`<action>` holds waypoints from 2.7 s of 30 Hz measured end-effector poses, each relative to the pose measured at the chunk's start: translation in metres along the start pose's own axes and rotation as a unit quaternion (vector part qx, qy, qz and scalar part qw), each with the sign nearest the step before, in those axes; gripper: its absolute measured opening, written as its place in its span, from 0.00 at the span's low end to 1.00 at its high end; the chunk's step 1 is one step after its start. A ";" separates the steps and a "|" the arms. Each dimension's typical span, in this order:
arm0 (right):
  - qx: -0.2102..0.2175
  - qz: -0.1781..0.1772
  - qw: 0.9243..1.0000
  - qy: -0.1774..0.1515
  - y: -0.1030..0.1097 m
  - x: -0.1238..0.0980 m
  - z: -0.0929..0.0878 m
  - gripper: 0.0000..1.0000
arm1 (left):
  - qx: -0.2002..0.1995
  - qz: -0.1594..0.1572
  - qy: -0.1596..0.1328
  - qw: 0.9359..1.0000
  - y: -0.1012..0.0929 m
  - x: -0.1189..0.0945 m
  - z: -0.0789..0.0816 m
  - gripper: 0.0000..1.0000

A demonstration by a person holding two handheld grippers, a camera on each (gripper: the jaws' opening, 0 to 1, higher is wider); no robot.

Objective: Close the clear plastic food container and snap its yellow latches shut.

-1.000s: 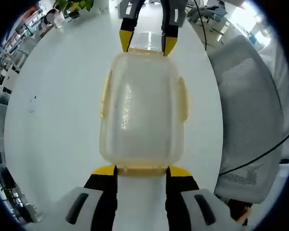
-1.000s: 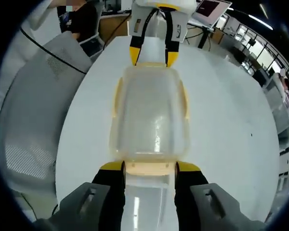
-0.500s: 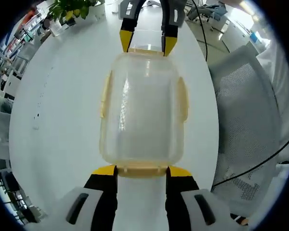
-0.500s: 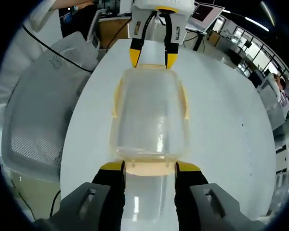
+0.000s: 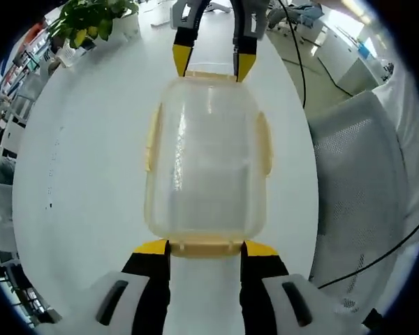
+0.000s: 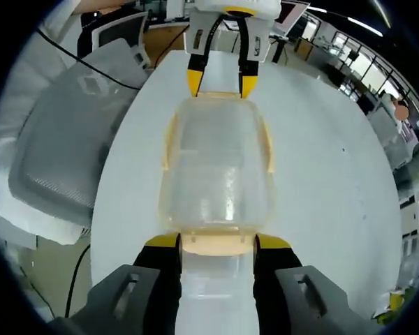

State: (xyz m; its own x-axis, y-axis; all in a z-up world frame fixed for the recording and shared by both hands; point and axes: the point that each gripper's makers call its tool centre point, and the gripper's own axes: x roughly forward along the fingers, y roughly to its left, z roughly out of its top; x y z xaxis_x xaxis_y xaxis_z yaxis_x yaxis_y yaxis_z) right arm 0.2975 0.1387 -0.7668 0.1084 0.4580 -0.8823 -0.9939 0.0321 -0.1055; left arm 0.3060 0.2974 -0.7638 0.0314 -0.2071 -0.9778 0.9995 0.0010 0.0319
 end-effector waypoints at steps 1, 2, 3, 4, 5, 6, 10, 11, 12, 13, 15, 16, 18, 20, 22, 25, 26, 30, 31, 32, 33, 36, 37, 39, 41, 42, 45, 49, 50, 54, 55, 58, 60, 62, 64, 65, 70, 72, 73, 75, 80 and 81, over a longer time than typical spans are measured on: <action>0.002 0.001 1.000 0.000 0.000 -0.002 -0.005 0.36 | 0.001 -0.001 0.001 1.000 0.000 0.001 0.004 0.33; 0.003 0.001 1.000 0.001 0.000 -0.004 -0.009 0.36 | 0.002 -0.002 0.001 1.000 0.001 0.002 0.009 0.33; 0.004 0.000 1.000 0.001 0.000 -0.006 -0.012 0.36 | 0.002 -0.002 0.000 1.000 0.002 0.003 0.012 0.33; 0.004 -0.001 1.000 0.002 0.000 -0.009 -0.016 0.36 | 0.004 -0.003 0.000 1.000 0.003 0.004 0.017 0.33; 0.005 -0.002 1.000 0.002 -0.001 -0.010 -0.019 0.36 | 0.004 -0.003 0.000 1.000 0.003 0.004 0.019 0.33; 0.007 -0.002 1.000 0.000 -0.001 -0.013 -0.022 0.36 | 0.006 -0.002 0.000 1.000 0.004 0.005 0.023 0.33; 0.010 0.003 1.000 -0.002 0.002 -0.017 -0.032 0.36 | 0.008 -0.008 -0.004 1.000 0.002 0.009 0.034 0.33; 0.010 0.003 1.000 -0.001 0.002 -0.018 -0.035 0.36 | 0.007 -0.009 -0.006 1.000 0.002 0.010 0.037 0.33; 0.012 0.005 1.000 0.000 0.002 -0.019 -0.038 0.36 | 0.006 -0.012 -0.007 1.000 0.001 0.011 0.040 0.33; 0.012 0.005 1.000 0.000 0.002 -0.020 -0.040 0.36 | 0.007 -0.011 -0.006 1.000 0.001 0.013 0.042 0.33; 0.014 0.007 1.000 0.000 0.003 -0.021 -0.044 0.36 | 0.008 -0.012 -0.005 1.000 0.000 0.015 0.047 0.33; 0.014 0.008 1.000 0.001 0.004 -0.022 -0.047 0.36 | 0.008 -0.013 -0.006 1.000 0.000 0.016 0.049 0.33; 0.014 0.014 1.000 0.002 0.006 -0.023 -0.053 0.36 | 0.005 -0.021 -0.009 1.000 -0.003 0.018 0.053 0.33; 0.019 0.015 1.000 -0.001 0.007 -0.024 -0.056 0.36 | 0.008 -0.020 -0.009 1.000 -0.002 0.022 0.056 0.33; 0.018 0.017 1.000 0.001 0.007 -0.024 -0.060 0.36 | 0.005 -0.025 -0.010 1.000 -0.004 0.024 0.060 0.33; 0.021 0.020 1.000 0.003 0.009 -0.022 -0.063 0.36 | 0.006 -0.027 -0.007 1.000 -0.005 0.027 0.062 0.33; 0.022 0.021 1.000 0.001 0.009 -0.022 -0.063 0.36 | 0.007 -0.028 -0.004 1.000 -0.005 0.029 0.061 0.33; 0.025 0.024 0.999 -0.003 0.010 -0.018 -0.062 0.36 | 0.008 -0.031 0.003 0.999 -0.005 0.029 0.057 0.34; 0.025 0.024 0.999 -0.003 0.009 -0.017 -0.061 0.36 | 0.007 -0.031 0.003 0.999 -0.005 0.029 0.057 0.34; 0.026 0.026 0.999 -0.005 0.009 -0.017 -0.060 0.36 | 0.006 -0.033 0.005 0.999 -0.005 0.028 0.055 0.34; 0.026 0.026 0.999 -0.004 0.009 -0.016 -0.059 0.36 | 0.006 -0.033 0.006 0.999 -0.005 0.028 0.054 0.34; 0.023 0.024 0.999 -0.001 0.005 -0.014 -0.058 0.36 | 0.004 -0.030 0.004 1.000 -0.003 0.028 0.053 0.34; 0.023 0.025 0.999 0.000 0.005 -0.014 -0.058 0.36 | 0.002 -0.031 0.006 1.000 -0.003 0.028 0.053 0.34; 0.022 0.026 0.999 0.002 0.005 -0.015 -0.059 0.36 | 0.002 -0.033 0.007 0.999 -0.003 0.028 0.054 0.34; 0.025 0.027 0.999 0.002 0.006 -0.015 -0.060 0.36 | 0.001 -0.035 0.003 0.999 -0.003 0.028 0.054 0.34; 0.026 0.027 0.999 0.001 0.006 -0.015 -0.060 0.37 | 0.002 -0.035 0.002 0.999 -0.003 0.028 0.054 0.34; 0.028 0.030 0.999 0.000 0.009 -0.015 -0.060 0.37 | 0.001 -0.042 0.003 0.999 -0.006 0.029 0.054 0.34; 0.030 0.029 0.999 0.001 0.010 -0.014 -0.060 0.37 | 0.000 -0.043 0.003 0.999 -0.005 0.029 0.054 0.34; 0.030 0.029 0.999 0.002 0.010 -0.014 -0.061 0.37 | -0.001 -0.044 0.003 0.999 -0.005 0.030 0.054 0.34; 0.033 0.030 0.999 0.004 0.010 -0.014 -0.061 0.37 | 0.002 -0.044 0.000 0.999 -0.005 0.030 0.053 0.34; 0.036 0.031 0.999 0.004 0.011 -0.013 -0.061 0.37 | 0.000 -0.045 -0.003 0.999 -0.005 0.030 0.053 0.34; 0.040 0.030 0.999 0.002 0.012 -0.013 -0.063 0.37 | -0.008 -0.047 -0.005 0.999 -0.006 0.030 0.052 0.34; 0.048 0.031 0.998 -0.001 0.013 -0.012 -0.064 0.37 | -0.013 -0.047 -0.003 0.999 -0.006 0.031 0.051 0.34; 0.059 0.029 0.998 0.007 0.013 -0.012 -0.069 0.35 | -0.022 -0.051 0.000 0.998 -0.008 0.031 0.048 0.34; 0.044 0.020 0.998 0.032 0.012 -0.012 -0.082 0.33 | -0.025 -0.053 0.035 0.998 -0.009 0.030 0.033 0.22; 0.045 0.015 0.998 0.039 0.012 -0.011 -0.087 0.34 | -0.023 -0.044 0.038 0.998 -0.006 0.032 0.029 0.23; 0.107 0.012 0.993 0.039 0.011 -0.014 -0.095 0.52 | -0.087 -0.051 0.036 0.994 -0.006 0.028 0.016 0.45; 0.109 -0.003 0.993 0.046 0.007 -0.017 -0.099 0.48 | -0.099 -0.048 0.024 0.994 -0.003 0.024 0.014 0.43; 0.108 -0.012 0.992 0.058 0.004 -0.019 -0.103 0.42 | -0.112 -0.050 0.019 0.992 -0.003 0.023 0.014 0.43; 0.111 -0.012 0.992 0.066 0.004 -0.022 -0.106 0.37 | -0.154 -0.073 -0.006 0.985 -0.010 0.021 0.019 0.44; 0.146 -0.023 0.987 0.063 0.001 -0.030 -0.104 0.53 | -0.234 -0.054 -0.028 0.970 0.001 0.017 0.016 0.54; 0.146 -0.034 0.986 0.073 -0.002 -0.033 -0.107 0.53 | -0.232 -0.060 -0.023 0.971 -0.002 0.017 0.014 0.55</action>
State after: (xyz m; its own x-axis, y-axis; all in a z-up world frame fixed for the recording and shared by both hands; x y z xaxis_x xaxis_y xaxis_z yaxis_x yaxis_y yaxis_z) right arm 0.2979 0.0290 -0.7866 0.1554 0.3137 -0.9367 -0.9456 0.3216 -0.0491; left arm 0.3049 0.2804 -0.7775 -0.0750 -0.2769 -0.9580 0.8915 0.4119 -0.1889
